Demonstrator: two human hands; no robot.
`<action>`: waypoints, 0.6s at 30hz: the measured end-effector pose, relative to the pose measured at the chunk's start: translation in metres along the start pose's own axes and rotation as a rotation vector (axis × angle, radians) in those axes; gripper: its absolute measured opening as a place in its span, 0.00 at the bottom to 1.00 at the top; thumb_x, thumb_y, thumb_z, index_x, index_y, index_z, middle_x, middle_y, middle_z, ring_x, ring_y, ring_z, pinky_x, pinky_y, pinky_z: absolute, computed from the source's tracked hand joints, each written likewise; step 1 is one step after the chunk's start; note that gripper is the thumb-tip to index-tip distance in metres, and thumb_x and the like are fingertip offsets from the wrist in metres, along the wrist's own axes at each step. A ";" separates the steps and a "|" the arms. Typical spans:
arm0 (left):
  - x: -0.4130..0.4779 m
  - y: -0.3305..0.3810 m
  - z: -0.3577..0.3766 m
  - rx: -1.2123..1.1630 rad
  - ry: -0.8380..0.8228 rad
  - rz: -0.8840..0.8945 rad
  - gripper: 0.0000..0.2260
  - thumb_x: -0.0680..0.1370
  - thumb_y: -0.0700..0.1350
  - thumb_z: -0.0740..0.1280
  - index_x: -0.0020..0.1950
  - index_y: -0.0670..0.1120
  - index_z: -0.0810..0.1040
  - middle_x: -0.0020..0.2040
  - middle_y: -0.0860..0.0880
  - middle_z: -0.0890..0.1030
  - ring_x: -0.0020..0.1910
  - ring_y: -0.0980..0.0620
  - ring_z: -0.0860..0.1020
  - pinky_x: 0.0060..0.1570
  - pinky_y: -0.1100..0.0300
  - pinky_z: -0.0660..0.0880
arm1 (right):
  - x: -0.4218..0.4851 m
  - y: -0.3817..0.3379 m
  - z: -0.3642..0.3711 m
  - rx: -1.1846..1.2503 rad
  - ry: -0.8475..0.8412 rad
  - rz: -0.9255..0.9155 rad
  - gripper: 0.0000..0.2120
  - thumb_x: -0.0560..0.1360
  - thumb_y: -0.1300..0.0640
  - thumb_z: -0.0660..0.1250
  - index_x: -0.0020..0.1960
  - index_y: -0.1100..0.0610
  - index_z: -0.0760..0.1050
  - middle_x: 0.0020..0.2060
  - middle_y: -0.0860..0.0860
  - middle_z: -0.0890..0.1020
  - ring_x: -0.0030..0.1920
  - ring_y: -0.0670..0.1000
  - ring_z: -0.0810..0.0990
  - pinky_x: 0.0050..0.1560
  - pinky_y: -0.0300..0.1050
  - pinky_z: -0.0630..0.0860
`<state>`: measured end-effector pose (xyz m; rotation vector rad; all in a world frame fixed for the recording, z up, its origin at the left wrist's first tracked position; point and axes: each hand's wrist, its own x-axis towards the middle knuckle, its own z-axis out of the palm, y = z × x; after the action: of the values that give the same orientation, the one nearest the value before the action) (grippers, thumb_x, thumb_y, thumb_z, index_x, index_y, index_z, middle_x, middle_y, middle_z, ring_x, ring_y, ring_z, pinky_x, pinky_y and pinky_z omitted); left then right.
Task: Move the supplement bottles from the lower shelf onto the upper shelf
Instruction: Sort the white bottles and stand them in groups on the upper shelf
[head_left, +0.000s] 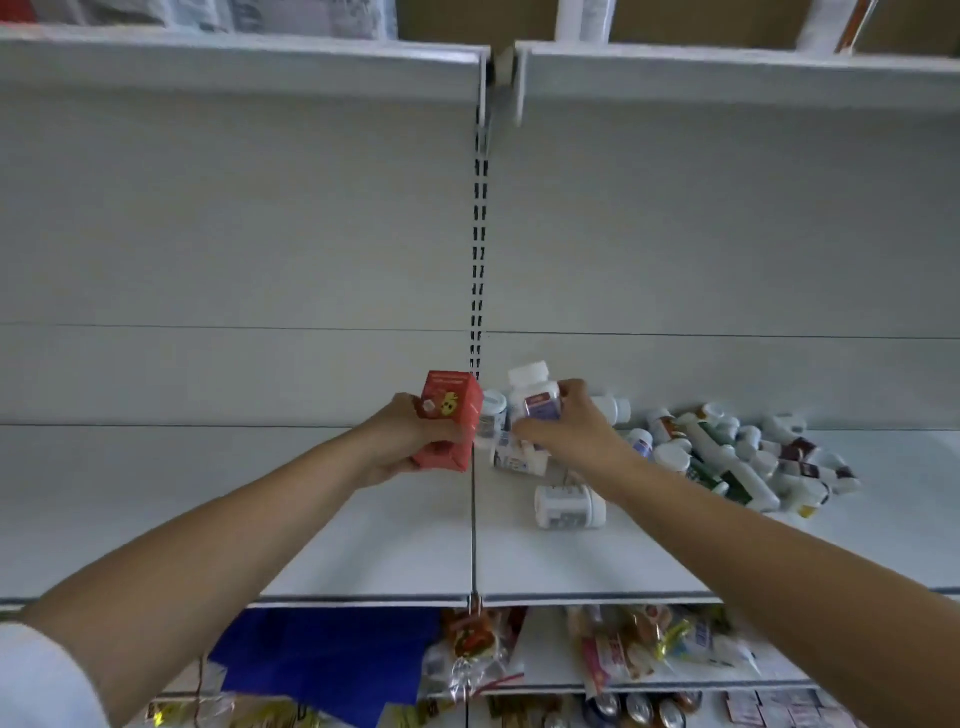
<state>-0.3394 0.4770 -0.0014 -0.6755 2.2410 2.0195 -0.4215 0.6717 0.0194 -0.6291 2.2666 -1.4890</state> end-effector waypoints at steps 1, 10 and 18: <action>-0.020 0.012 0.005 -0.015 -0.043 0.041 0.17 0.65 0.40 0.76 0.52 0.42 0.81 0.42 0.46 0.84 0.41 0.51 0.82 0.45 0.54 0.80 | -0.013 -0.014 -0.006 0.096 -0.009 0.003 0.21 0.72 0.58 0.72 0.59 0.58 0.65 0.45 0.51 0.78 0.40 0.45 0.78 0.32 0.32 0.75; -0.183 0.105 0.047 0.072 0.072 0.253 0.21 0.73 0.44 0.74 0.61 0.52 0.69 0.51 0.50 0.81 0.44 0.55 0.82 0.37 0.64 0.79 | -0.124 -0.114 -0.055 0.678 -0.158 0.025 0.06 0.79 0.56 0.58 0.52 0.55 0.72 0.36 0.54 0.79 0.35 0.51 0.79 0.40 0.48 0.75; -0.260 0.172 0.051 -0.006 0.212 0.393 0.31 0.59 0.62 0.75 0.59 0.55 0.73 0.50 0.51 0.85 0.47 0.51 0.85 0.50 0.51 0.81 | -0.173 -0.180 -0.090 0.794 -0.319 -0.195 0.17 0.68 0.53 0.63 0.56 0.57 0.73 0.36 0.53 0.83 0.36 0.50 0.82 0.39 0.45 0.82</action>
<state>-0.1770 0.6090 0.2358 -0.5000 2.6707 2.2110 -0.2930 0.7716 0.2285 -0.7615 1.2470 -2.0149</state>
